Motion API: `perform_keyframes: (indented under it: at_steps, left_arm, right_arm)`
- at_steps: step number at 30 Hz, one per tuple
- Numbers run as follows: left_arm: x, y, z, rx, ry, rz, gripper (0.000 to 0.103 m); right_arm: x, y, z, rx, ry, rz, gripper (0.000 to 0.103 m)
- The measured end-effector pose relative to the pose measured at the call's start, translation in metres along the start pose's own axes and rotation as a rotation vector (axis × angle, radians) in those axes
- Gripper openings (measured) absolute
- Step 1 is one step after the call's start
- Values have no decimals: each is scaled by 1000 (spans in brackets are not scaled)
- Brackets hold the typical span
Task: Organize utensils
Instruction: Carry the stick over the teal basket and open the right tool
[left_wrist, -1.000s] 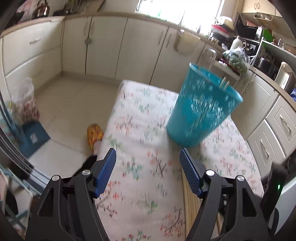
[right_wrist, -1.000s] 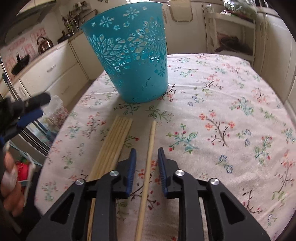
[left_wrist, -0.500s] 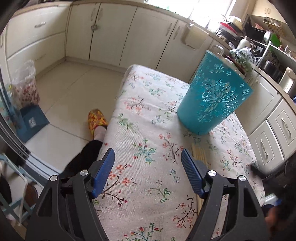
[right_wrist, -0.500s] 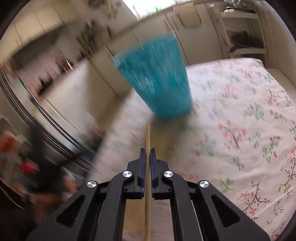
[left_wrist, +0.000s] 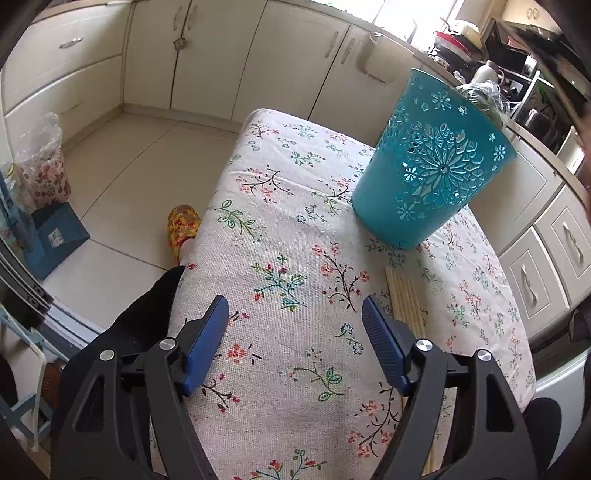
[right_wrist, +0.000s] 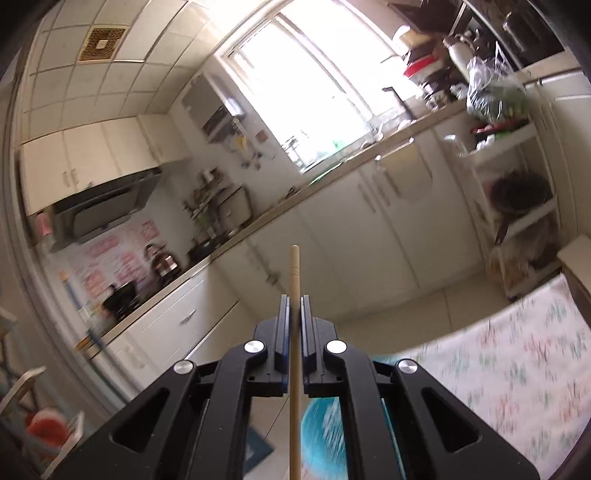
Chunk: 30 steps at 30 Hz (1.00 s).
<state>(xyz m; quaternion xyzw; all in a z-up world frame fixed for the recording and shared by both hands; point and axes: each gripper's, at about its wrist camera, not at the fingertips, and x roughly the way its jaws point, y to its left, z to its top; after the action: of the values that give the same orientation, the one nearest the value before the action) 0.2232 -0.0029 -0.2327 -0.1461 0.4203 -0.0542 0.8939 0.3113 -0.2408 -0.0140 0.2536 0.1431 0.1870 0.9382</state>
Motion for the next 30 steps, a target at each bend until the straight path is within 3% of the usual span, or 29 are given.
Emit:
perform_keyframes:
  at_steps: [5,9,16,21,25,30]
  left_arm:
    - [2,-1,1,2,-1,-14,75]
    - [2,-1,1,7,2,-23,78]
    - [2,-1,0,10,2,-22,78]
    - [0,0,0,-2,7,-21,78]
    - [-9,1,-1,-13,1,-18,78]
    - [-30,-4,-2,21,-39,8,78]
  right_arm:
    - [40,-18,-10,4,51,-89,6]
    - [61,-20,-26,-44,170,-157,7]
    - [61,-17,-32,-116,239,-176,7]
    - [31,-6,-40,-153,263,-128,20]
    - [-19,-2,-47,-156,217,-119,25]
    - [-93,-13,-91,-136,201,-187,25]
